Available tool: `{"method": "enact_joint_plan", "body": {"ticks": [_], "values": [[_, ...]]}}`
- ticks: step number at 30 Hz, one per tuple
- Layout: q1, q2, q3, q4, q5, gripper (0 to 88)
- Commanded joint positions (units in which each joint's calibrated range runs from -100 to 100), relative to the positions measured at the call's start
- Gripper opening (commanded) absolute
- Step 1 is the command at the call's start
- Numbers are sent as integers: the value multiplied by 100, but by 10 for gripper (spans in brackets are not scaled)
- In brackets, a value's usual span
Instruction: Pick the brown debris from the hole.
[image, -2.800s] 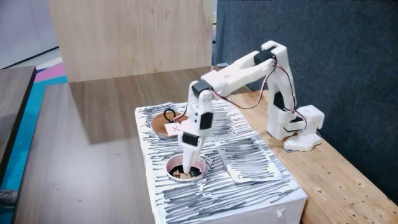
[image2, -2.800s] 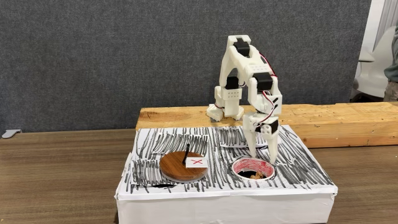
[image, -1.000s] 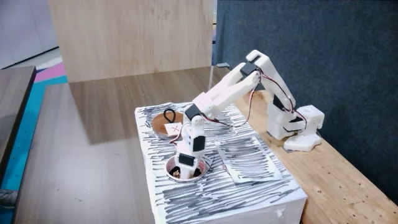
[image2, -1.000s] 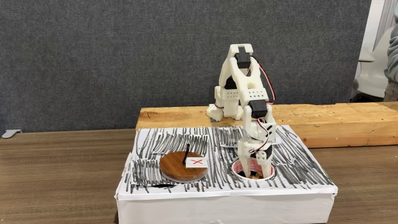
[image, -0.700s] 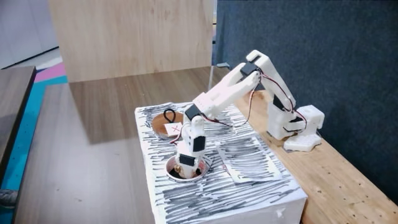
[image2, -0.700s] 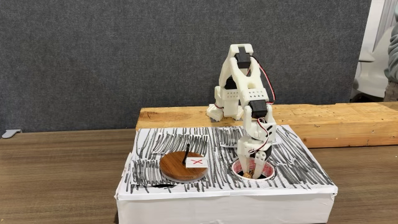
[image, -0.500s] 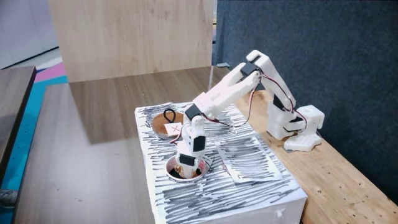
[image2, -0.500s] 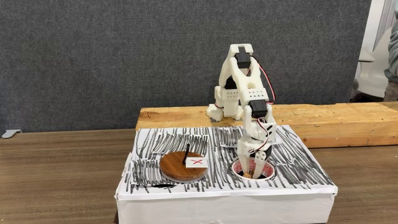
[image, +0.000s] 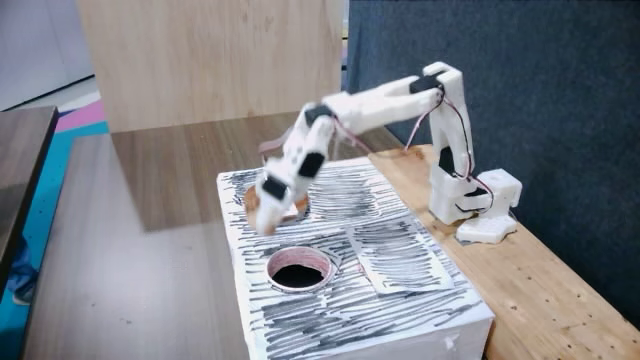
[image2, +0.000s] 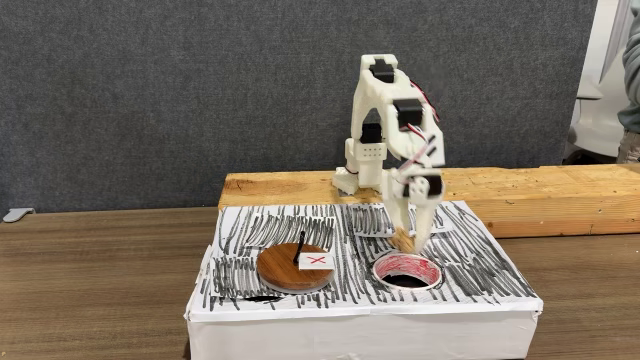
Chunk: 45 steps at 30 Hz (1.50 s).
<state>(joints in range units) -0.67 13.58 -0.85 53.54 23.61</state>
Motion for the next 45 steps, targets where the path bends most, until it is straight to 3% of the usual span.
{"method": "enact_joint_plan", "body": {"ticks": [1, 7, 15, 23, 33, 45], "values": [[491, -889, -205, 25, -361, 11], [1529, -1776, -107, 109, -922, 11], [2560, -2396, -107, 1660, -1478, 11], [2597, -3225, -107, 2818, -1545, 11], [3693, -3385, -107, 2826, -1550, 11], [3664, -3393, -107, 2826, -1498, 12]]}}
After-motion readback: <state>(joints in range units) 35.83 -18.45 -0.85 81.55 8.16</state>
